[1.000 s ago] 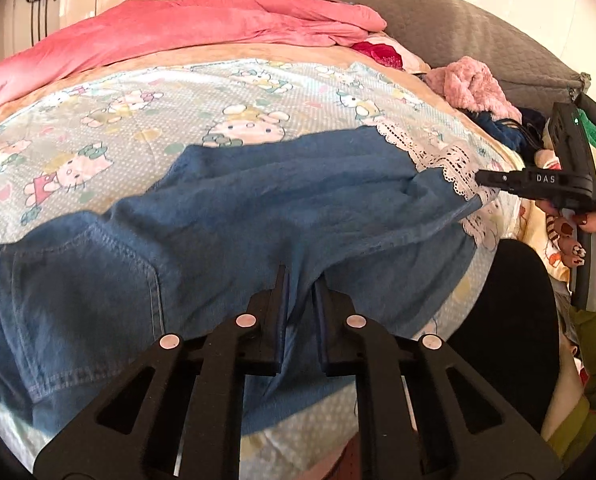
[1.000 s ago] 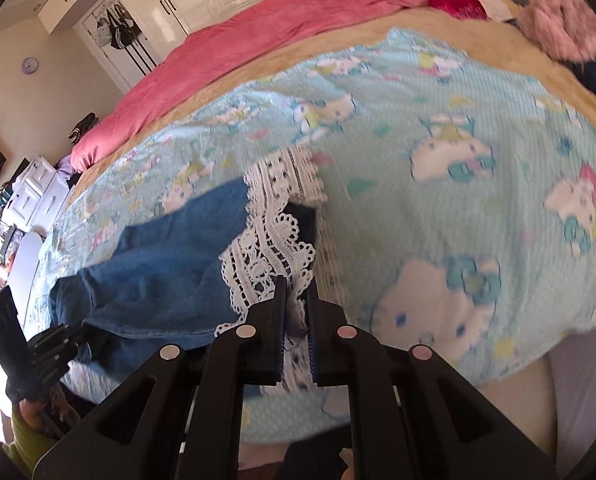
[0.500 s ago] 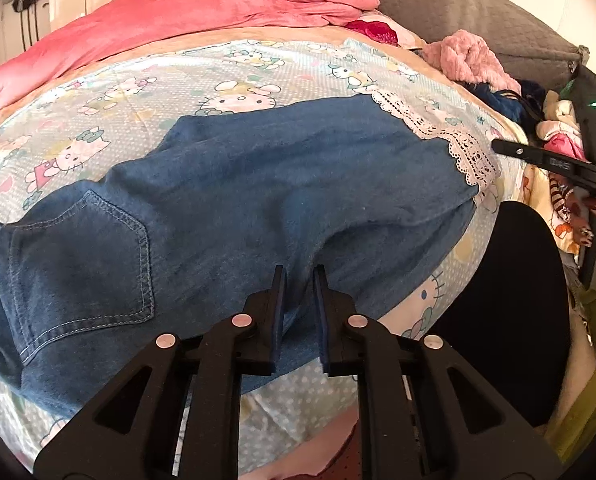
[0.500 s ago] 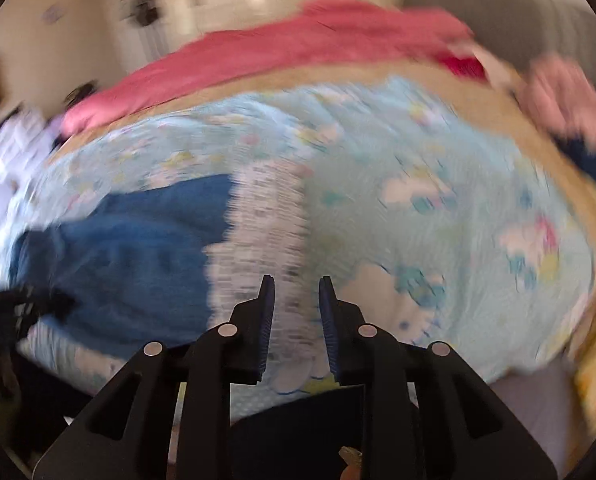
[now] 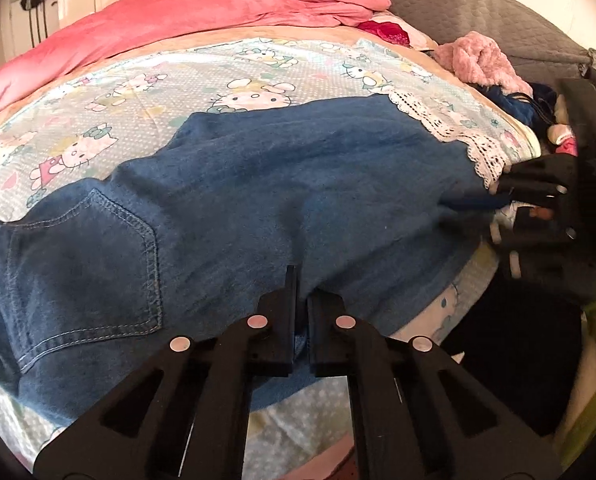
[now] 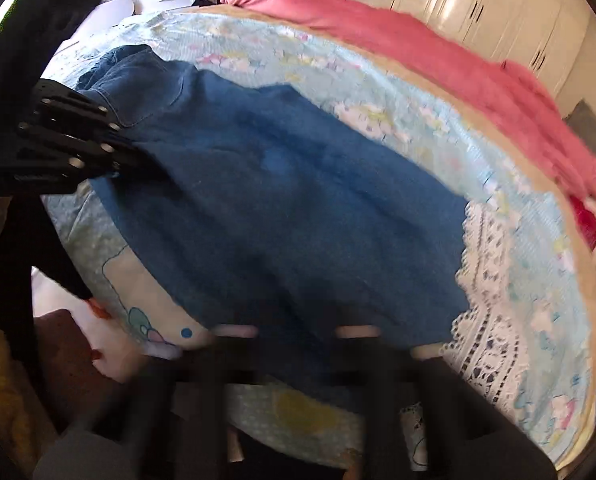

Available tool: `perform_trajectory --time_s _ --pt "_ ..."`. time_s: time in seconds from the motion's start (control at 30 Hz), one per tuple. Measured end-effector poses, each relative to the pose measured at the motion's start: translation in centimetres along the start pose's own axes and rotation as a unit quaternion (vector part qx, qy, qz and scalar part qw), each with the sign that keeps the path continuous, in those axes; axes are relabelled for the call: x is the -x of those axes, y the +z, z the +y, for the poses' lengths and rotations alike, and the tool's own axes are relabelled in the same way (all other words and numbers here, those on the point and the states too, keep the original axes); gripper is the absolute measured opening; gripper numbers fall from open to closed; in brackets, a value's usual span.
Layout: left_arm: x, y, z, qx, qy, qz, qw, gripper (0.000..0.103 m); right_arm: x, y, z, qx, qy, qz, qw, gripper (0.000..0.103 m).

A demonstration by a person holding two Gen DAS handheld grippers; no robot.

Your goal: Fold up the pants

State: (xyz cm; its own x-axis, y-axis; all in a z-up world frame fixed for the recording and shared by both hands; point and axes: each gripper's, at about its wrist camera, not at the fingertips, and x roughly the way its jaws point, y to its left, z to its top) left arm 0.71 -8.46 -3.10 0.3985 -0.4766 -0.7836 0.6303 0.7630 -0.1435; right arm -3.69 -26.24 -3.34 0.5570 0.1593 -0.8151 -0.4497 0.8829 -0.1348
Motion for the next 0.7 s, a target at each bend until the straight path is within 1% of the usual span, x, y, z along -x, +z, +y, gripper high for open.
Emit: perform_trajectory --time_s 0.07,0.13,0.2,0.27,0.3,0.37,0.4,0.43,0.47,0.53,0.57,0.63,0.67,0.7 --pt "0.7 -0.1 -0.2 -0.007 -0.009 0.001 0.9999 0.001 0.6 -0.3 -0.4 -0.009 0.031 -0.005 0.999 0.003" --pt "1.5 -0.3 -0.8 -0.029 -0.009 0.005 0.9995 0.001 1.7 -0.9 -0.2 0.002 0.052 -0.012 0.999 0.003" --pt "1.6 -0.7 -1.2 -0.042 -0.015 0.015 0.9989 0.002 2.0 -1.5 0.0 0.009 0.061 -0.009 0.998 0.003" --pt "0.9 -1.0 -1.2 -0.042 -0.022 0.034 0.9983 0.005 1.5 -1.9 0.0 0.006 0.061 0.003 0.998 0.003" --pt "0.5 -1.3 -1.1 -0.041 -0.02 0.04 0.9981 0.007 0.9 -2.1 0.0 0.0 0.061 0.015 0.998 0.003" --pt "0.0 -1.7 -0.8 -0.033 -0.022 0.05 0.998 0.007 0.5 -2.3 -0.1 -0.011 0.064 0.026 0.998 0.004" --pt "0.2 -1.8 -0.8 -0.03 -0.025 0.048 0.9981 0.007 0.8 -2.4 -0.3 -0.022 0.074 0.022 0.997 0.009" --pt "0.5 -1.8 -0.7 -0.029 -0.027 0.048 0.9981 0.01 1.1 -2.5 -0.3 -0.03 0.082 0.017 0.996 0.014" --pt "1.1 -1.7 -0.5 -0.025 -0.028 0.045 0.9983 0.013 1.7 -2.5 -0.7 -0.041 0.09 0.007 0.995 0.017" --pt "2.6 -1.6 0.2 -0.014 -0.027 0.029 0.9991 0.031 2.9 -2.7 -1.7 -0.065 0.091 -0.01 0.994 0.026" --pt "3.7 -1.5 1.0 -0.004 -0.02 0.017 0.9996 0.034 3.5 -2.8 -2.6 -0.085 0.089 -0.022 0.992 0.028" --pt "5.7 -1.5 2.6 0.02 -0.005 -0.007 0.9998 0.044 4.6 -3.2 -4.8 -0.134 0.082 -0.043 0.987 0.034" --pt "6.7 -1.6 3.6 0.036 0.01 -0.02 0.9991 0.048 4.7 -3.2 -5.5 -0.151 0.074 -0.046 0.985 0.035" --pt "7.6 -1.5 4.6 0.052 0.03 -0.031 0.9977 0.057 4.7 -3.3 -6.4 -0.17 0.061 -0.046 0.983 0.037"
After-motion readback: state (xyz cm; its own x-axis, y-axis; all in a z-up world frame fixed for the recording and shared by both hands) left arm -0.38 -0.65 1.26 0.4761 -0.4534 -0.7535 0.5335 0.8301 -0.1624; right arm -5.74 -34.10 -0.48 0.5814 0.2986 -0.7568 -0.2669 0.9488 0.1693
